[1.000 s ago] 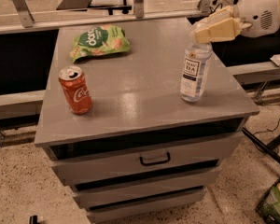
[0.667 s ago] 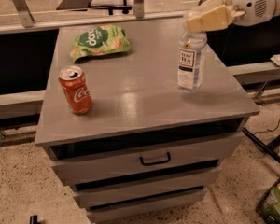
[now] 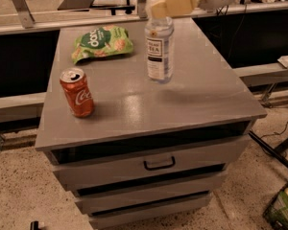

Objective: Move blue plastic bottle near coke can

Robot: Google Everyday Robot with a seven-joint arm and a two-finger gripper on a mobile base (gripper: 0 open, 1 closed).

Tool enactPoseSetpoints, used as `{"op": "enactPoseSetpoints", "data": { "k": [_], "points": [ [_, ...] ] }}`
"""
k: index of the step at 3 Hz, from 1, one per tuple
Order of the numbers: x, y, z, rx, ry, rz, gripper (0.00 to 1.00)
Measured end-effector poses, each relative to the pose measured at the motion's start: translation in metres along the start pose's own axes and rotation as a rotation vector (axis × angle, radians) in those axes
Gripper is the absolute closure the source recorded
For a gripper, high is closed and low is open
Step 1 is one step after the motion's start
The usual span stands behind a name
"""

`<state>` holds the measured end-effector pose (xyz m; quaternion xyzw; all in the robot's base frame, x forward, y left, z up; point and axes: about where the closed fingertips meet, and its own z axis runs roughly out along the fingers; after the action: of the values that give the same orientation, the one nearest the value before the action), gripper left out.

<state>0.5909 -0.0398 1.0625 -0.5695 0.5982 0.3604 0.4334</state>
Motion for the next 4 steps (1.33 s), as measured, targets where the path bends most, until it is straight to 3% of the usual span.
{"op": "enactPoseSetpoints", "data": {
  "k": [1,3,4],
  "points": [
    [-0.011,0.000,0.033,0.046,-0.046,-0.053,1.00],
    [-0.013,0.001,0.038,0.037,-0.059,-0.053,1.00],
    [-0.015,-0.005,0.064,0.008,-0.097,-0.049,1.00]
  ]
}}
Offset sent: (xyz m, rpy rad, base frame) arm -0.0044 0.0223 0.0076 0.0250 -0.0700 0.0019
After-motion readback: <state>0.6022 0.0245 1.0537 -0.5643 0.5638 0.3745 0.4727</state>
